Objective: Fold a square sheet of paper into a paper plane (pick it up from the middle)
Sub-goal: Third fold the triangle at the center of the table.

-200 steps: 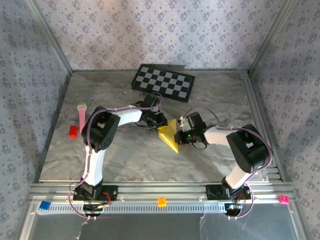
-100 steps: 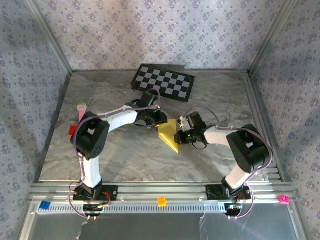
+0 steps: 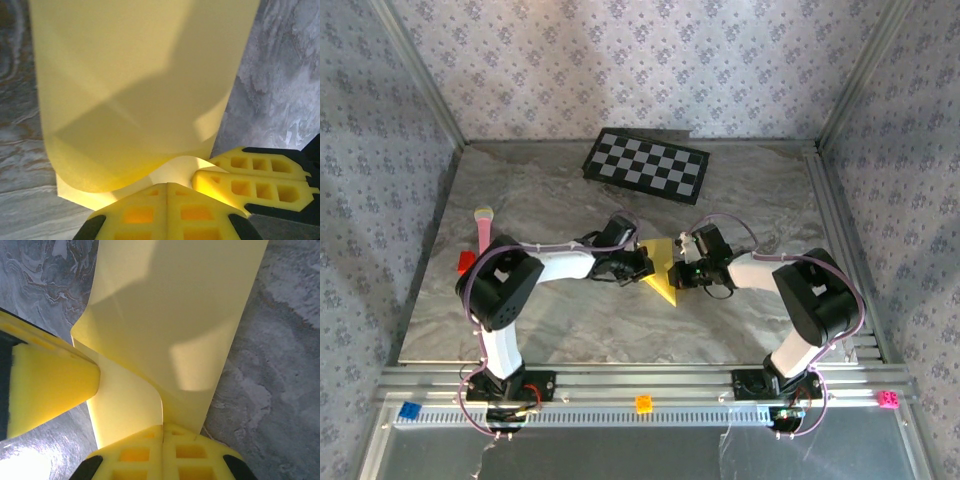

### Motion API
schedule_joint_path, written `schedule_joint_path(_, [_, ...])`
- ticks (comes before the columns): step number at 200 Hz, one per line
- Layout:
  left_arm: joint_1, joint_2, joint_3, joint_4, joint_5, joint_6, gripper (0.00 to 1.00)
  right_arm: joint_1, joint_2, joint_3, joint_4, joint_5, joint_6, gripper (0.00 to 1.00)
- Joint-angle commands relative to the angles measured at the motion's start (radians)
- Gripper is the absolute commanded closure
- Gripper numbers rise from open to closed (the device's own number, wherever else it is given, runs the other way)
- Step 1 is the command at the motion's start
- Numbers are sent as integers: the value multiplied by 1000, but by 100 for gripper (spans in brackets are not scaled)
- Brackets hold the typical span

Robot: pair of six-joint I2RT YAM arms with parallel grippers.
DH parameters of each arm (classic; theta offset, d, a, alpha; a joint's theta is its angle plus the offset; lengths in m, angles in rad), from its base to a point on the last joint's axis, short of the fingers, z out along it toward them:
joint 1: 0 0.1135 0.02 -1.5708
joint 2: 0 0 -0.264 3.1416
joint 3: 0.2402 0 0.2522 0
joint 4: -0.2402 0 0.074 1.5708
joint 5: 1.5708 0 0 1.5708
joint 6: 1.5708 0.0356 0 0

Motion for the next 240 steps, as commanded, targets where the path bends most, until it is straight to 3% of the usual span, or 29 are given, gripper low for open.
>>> schedule_joint_path(1, [2,-51,-23,127,-6,-77,100,9,-2,-12,-36,40,15,100])
schedule_joint_path(109, [0,-9,-50,152,17,-101,100,11,-2,-14,-40,47,16,100])
schedule_joint_path(240, [-1,32,-126,123,-67,-63,100,13,-22,-5,-35,22,31,100])
